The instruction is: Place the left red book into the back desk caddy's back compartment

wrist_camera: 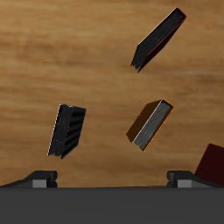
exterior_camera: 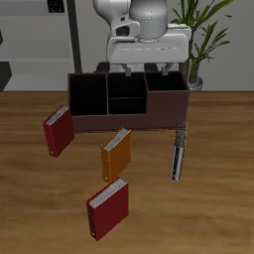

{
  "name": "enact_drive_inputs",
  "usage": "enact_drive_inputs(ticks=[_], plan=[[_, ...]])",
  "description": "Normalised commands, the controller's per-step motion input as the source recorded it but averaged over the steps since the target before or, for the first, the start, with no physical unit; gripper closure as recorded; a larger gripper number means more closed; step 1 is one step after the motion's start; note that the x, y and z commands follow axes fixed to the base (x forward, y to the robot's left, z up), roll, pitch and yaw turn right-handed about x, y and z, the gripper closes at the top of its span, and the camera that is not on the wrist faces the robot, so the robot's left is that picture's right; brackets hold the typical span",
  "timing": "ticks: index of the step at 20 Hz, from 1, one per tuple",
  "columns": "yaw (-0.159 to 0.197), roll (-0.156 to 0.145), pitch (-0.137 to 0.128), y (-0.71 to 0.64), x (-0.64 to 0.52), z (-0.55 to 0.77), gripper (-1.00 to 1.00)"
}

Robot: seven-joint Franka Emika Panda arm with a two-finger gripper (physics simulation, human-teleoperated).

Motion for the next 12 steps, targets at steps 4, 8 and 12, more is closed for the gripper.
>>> enact_drive_inputs(ticks=[4, 8, 12], plan=[[0.006, -0.028, -0.007, -0.15, 0.28, 0.07, -1.0], [-0.053, -0.068, -0.011, -0.46, 0.57, 0.22, -1.0], [-0.026, -0.033, -0.011, -0.21, 0.32, 0.09, -1.0]])
